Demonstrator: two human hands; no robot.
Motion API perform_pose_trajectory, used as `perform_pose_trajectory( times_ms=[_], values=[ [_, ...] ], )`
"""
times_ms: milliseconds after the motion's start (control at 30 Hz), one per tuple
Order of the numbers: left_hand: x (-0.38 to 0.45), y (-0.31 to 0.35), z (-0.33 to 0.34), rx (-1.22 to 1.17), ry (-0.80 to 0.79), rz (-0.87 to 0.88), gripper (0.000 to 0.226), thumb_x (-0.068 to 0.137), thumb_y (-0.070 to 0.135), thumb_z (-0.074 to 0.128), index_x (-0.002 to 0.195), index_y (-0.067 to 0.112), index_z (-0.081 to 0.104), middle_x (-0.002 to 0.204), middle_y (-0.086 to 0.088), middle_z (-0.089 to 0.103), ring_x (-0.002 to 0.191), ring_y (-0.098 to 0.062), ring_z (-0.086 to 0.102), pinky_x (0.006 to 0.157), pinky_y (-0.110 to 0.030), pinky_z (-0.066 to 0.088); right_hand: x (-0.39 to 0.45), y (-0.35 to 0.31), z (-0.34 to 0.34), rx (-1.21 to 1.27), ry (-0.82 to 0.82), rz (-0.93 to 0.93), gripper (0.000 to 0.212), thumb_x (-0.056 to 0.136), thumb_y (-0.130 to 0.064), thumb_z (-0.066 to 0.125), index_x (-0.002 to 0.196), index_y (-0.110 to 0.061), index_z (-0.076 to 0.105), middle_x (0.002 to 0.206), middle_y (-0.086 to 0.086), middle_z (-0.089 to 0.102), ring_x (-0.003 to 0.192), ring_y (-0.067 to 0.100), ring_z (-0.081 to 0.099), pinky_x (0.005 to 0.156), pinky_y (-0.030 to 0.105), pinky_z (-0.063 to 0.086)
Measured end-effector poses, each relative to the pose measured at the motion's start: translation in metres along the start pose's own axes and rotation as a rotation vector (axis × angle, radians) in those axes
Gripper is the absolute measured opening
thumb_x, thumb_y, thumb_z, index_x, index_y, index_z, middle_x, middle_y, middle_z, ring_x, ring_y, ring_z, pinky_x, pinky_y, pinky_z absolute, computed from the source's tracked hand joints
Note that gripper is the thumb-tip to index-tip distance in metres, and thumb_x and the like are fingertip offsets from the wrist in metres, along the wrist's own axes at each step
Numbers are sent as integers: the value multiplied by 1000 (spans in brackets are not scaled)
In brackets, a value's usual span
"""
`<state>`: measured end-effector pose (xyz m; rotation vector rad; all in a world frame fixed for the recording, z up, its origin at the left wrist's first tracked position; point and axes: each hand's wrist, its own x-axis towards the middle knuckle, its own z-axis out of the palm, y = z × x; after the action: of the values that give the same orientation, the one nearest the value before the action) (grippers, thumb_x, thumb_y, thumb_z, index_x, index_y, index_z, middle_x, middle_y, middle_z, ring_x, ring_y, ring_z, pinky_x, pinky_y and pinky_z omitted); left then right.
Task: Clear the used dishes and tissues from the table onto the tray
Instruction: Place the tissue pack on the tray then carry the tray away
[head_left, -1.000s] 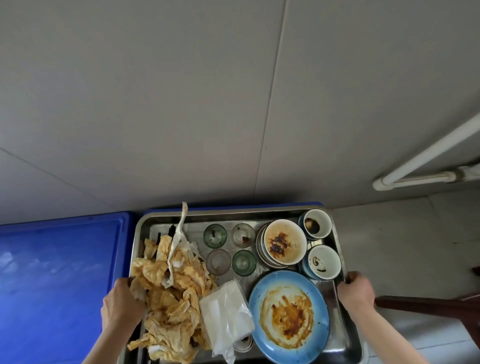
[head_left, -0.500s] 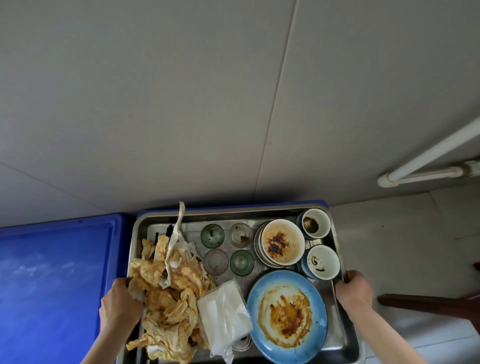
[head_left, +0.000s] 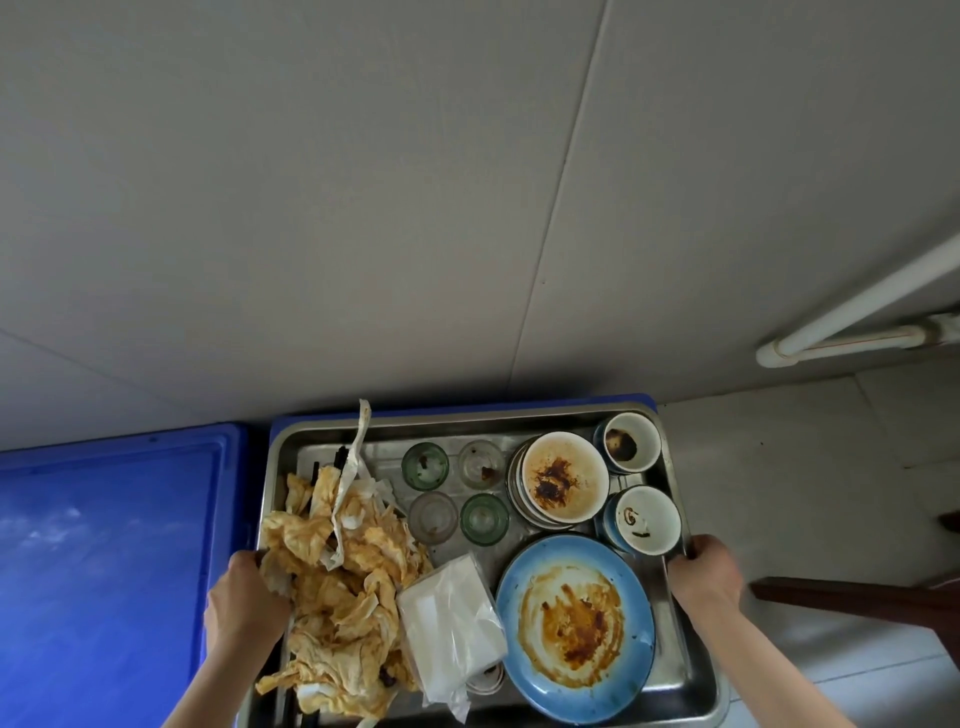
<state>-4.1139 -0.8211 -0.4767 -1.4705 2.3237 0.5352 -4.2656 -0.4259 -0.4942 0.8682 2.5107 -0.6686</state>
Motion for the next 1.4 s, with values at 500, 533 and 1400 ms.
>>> perform_pose_trajectory(
  times_ms=[500,533,1400],
  values=[
    [-3,2,-2,-7,-10,31,33,80,0,63,110,-6,50,85,-22,56,71,-30,46,60,-39,37,1,-2,1,-69,-5,-16,12,85,-5,58,95,3,57,94,23,62,95,39,58,70,30,36],
    [-3,2,-2,-9,-10,36,33,80,-1,64,110,-6,50,86,-22,56,71,-30,46,59,-39,37,1,-2,1,-79,-10,-20,12,85,-6,58,94,2,57,94,23,62,95,39,58,70,29,36],
    [-1,5,-5,137,-117,50,29,86,2,56,113,-2,45,101,-24,57,84,-36,55,61,-38,42,-10,-9,-2,-134,-162,-66,44,80,-6,62,118,6,41,117,28,54,109,43,51,90,46,45]
  ],
)
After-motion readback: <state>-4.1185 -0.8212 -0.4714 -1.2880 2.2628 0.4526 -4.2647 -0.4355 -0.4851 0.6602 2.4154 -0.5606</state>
